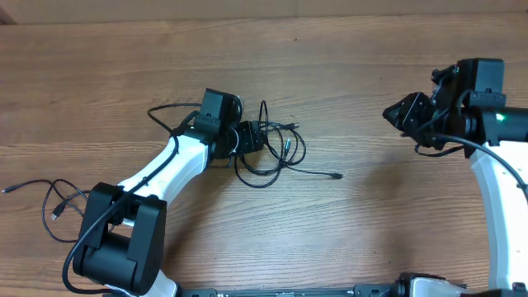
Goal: Untangle cables
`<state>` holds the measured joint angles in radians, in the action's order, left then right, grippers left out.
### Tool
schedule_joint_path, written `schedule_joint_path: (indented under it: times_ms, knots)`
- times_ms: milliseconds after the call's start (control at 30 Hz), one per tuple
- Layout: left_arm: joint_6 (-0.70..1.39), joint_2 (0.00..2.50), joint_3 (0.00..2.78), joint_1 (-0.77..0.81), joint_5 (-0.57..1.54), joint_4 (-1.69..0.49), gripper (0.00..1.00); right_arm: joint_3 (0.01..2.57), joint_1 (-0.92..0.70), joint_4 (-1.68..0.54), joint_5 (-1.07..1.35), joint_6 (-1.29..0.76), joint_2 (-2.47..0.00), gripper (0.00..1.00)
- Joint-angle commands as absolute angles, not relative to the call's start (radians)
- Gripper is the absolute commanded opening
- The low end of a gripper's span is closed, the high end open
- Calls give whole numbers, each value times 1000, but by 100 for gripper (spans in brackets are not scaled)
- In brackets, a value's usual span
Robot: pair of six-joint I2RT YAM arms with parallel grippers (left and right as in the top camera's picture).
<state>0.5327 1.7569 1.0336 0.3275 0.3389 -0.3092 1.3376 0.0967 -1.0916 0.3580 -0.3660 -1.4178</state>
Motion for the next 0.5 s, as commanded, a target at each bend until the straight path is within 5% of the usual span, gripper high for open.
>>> schedule_joint_path:
  times_ms: [0,467]
  knots:
    - [582,1749,1050,341,371,-297,62,1341,94,-1103,352,-362,-1451,41]
    - [592,1749,1050,467,297,-295,61,1340,94,-1106,351,-358,-1514,42]
